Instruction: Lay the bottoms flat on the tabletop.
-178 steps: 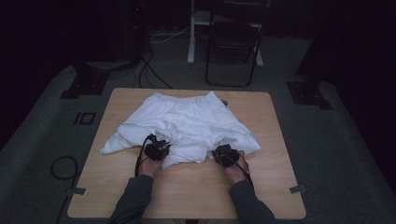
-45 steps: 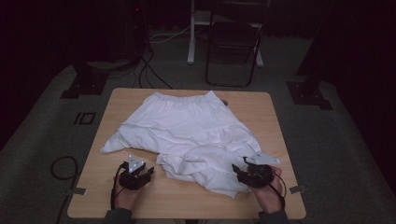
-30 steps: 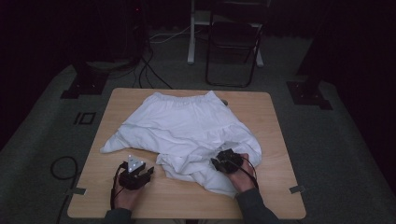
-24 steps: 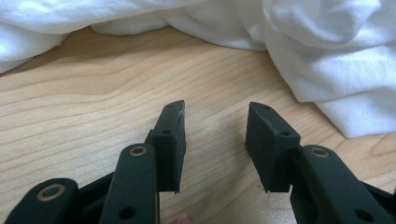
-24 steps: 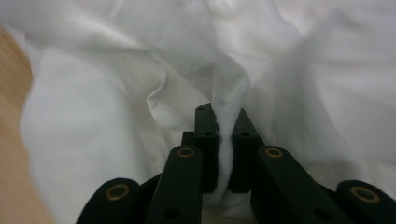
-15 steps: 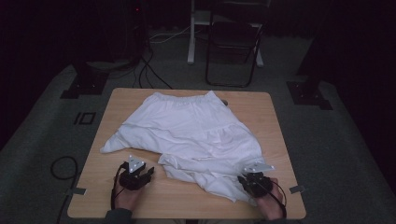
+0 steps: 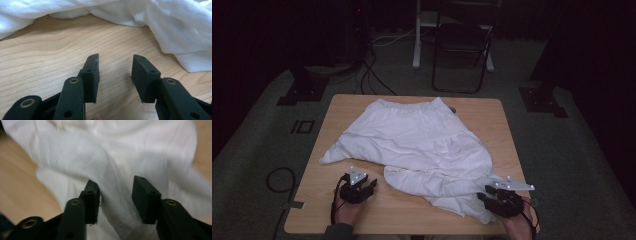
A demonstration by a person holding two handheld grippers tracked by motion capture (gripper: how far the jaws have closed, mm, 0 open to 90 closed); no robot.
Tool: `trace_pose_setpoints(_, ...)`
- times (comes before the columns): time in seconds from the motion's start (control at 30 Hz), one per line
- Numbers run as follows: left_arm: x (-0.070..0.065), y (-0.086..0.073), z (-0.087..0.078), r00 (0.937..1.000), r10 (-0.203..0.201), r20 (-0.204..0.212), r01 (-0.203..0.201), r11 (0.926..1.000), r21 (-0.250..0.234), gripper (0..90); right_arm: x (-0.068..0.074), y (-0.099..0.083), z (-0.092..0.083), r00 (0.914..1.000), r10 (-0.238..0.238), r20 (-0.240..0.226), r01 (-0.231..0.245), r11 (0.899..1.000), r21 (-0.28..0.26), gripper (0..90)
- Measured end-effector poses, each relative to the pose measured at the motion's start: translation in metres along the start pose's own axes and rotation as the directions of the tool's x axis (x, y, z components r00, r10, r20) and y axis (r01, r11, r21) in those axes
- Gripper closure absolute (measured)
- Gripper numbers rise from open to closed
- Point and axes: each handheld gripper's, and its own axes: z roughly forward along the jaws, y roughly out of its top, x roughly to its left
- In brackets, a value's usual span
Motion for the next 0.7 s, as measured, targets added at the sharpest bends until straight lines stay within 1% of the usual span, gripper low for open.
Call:
trace_pose_setpoints(0.03,0.0,0.0,0.0,1.0,-0.001,0.0,0.001,1.0,0.0,57.9,0.0,0.0,0.0,1.0,0.0,0.0,0.0,1.0,0.0,54.8)
trace_pose_setpoints(0.07,0.0,0.0,0.0,1.0,-0.004,0.0,0.004,1.0,0.0,57.9,0.001,0.006,0.001,1.0,-0.001,-0.005,0.001,1.0,-0.018,54.2)
trace_pose_setpoints(0.1,0.0,0.0,0.0,1.0,-0.004,0.0,0.004,1.0,-0.001,58.0,0.004,0.017,0.007,0.9999,-0.011,-0.004,0.011,0.999,-0.049,52.7)
trace_pose_setpoints(0.13,0.0,0.0,0.0,1.0,-0.005,0.002,0.005,1.0,-0.001,58.3,0.005,0.022,0.01,0.9999,-0.015,-0.007,0.015,0.997,-0.069,52.3)
trace_pose_setpoints(0.17,0.0,0.0,-0.001,1.0,-0.008,0.003,0.008,1.0,-0.002,58.3,0.005,0.022,0.01,0.9999,-0.015,-0.007,0.015,0.997,-0.069,52.3)
trace_pose_setpoints(0.23,-0.001,-0.001,-0.001,0.9999,-0.01,0.006,0.01,1.0,-0.002,59.4,0.006,0.031,0.018,0.9998,-0.014,-0.011,0.013,0.996,-0.092,52.4)
trace_pose_setpoints(0.27,-0.002,-0.001,-0.001,0.9999,-0.002,0.011,0.002,1.0,-0.001,59.6,0.006,0.036,0.032,0.9998,-0.018,0.006,0.018,0.997,-0.078,53.3)
trace_pose_setpoints(0.3,-0.002,-0.001,-0.001,0.9999,-0.002,0.011,0.002,1.0,-0.001,59.5,0.005,0.037,0.041,0.9996,-0.024,0.013,0.025,0.998,-0.064,53.6)
trace_pose_setpoints(0.33,-0.003,0.0,-0.002,0.9999,0.002,0.016,-0.002,1.0,0.002,59.5,0.005,0.037,0.041,0.9996,-0.024,0.013,0.025,0.998,-0.064,53.6)
trace_pose_setpoints(0.37,-0.006,0.002,-0.003,0.9997,0.016,0.019,-0.016,0.9999,-0.004,59.6,0.005,0.036,0.049,0.9993,-0.03,0.024,0.031,0.999,-0.041,53.9)
trace_pose_setpoints(0.4,-0.008,0.004,-0.005,0.9994,0.025,0.023,-0.025,0.9997,-0.009,59.5,0.003,0.033,0.065,0.9984,-0.041,0.038,0.041,0.999,0.004,54.1)
trace_pose_setpoints(0.43,-0.01,0.007,-0.007,0.9989,0.038,0.028,-0.037,0.9991,-0.02,59.5,0.003,0.033,0.065,0.9984,-0.041,0.038,0.041,0.999,0.004,54.1)
trace_pose_setpoints(0.47,-0.014,0.012,-0.011,0.9979,0.056,0.033,-0.054,0.9979,-0.036,59.6,0.003,0.03,0.071,0.9981,-0.044,0.044,0.043,0.999,0.022,54.2)
trace_pose_setpoints(0.5,-0.017,0.017,-0.015,0.9968,0.07,0.038,-0.068,0.9963,-0.052,59.6,0.002,0.023,0.079,0.9976,-0.043,0.054,0.04,0.997,0.063,54.2)
trace_pose_setpoints(0.53,-0.019,0.021,-0.017,0.9958,0.082,0.041,-0.08,0.9949,-0.062,59.6,0.002,0.023,0.079,0.9976,-0.043,0.054,0.04,0.997,0.063,54.2)
trace_pose_setpoints(0.6,-0.026,0.033,-0.022,0.992,0.115,0.051,-0.11,0.9895,-0.093,59.6,0.002,0.016,0.082,0.9969,-0.047,0.063,0.041,0.995,0.086,54.2)
trace_pose_setpoints(0.63,-0.032,0.044,-0.023,0.9879,0.142,0.062,-0.135,0.9848,-0.109,59.5,0.001,0.008,0.082,0.9961,-0.054,0.07,0.046,0.993,0.108,54.2)
trace_pose_setpoints(0.67,-0.032,0.044,-0.023,0.9879,0.142,0.062,-0.135,0.9848,-0.109,59.5,0.0,0.006,0.081,0.9959,-0.053,0.073,0.045,0.992,0.117,54.1)
trace_pose_setpoints(0.7,-0.039,0.056,-0.022,0.9823,0.171,0.076,-0.161,0.9793,-0.122,59.5,-0.001,0.003,0.081,0.9957,-0.053,0.076,0.043,0.991,0.128,54.0)
